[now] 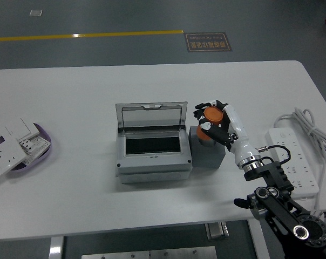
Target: Pick up the cylinder from the cube,place it in the box,flap close box
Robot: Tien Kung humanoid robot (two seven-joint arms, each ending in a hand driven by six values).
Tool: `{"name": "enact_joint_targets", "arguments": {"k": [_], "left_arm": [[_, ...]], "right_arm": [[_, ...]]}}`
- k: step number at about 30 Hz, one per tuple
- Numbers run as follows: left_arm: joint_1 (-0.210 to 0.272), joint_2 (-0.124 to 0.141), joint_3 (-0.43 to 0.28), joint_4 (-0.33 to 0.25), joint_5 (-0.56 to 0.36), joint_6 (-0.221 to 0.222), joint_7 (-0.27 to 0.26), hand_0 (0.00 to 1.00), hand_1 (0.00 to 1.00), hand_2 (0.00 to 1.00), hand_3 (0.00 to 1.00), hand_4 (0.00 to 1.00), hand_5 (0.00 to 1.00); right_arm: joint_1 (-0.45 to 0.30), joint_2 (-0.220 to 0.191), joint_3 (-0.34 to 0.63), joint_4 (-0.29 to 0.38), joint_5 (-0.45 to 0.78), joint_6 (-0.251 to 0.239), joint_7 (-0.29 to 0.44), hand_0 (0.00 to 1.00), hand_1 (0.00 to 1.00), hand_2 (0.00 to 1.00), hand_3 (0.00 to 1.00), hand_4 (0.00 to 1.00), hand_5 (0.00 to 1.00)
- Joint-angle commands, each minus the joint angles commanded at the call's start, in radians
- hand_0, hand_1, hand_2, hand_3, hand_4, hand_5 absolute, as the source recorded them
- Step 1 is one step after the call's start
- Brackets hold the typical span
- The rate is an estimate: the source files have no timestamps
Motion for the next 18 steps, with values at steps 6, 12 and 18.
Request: {"name": "enact_joint_targets", "arguments": {"k": [6, 12, 18], "left_arm": [[0.001, 0.000, -0.002, 0.000, 0.002, 0.000, 0.002, 0.635, 0.660, 0.578, 0.662, 0.711, 0.297], [0.000, 0.002, -0.006, 0.000, 0.008, 0.000, 0.002, 0.635, 0.660, 0.578, 0.661, 0.712, 0.302], [-0.002, 0.003, -0.008, 0.000, 0.012, 0.000, 0.003, 0.636, 0.660, 0.579, 0.661, 0.713, 0.304]], "right_arm": [[0.039, -0.004, -0.061, 0.044, -0.069, 0.015, -0.060, 0.395, 0.408, 0.408, 0.337, 0.068, 0.002], [0.123, 0.007, -0.147, 0.018, -0.190, 0.075, -0.174, 0.297, 0.343, 0.380, 0.314, 0.020, 0.002], [0.210, 0.026, -0.194, -0.008, -0.337, 0.159, -0.308, 0.243, 0.309, 0.365, 0.308, 0.002, 0.002]]}}
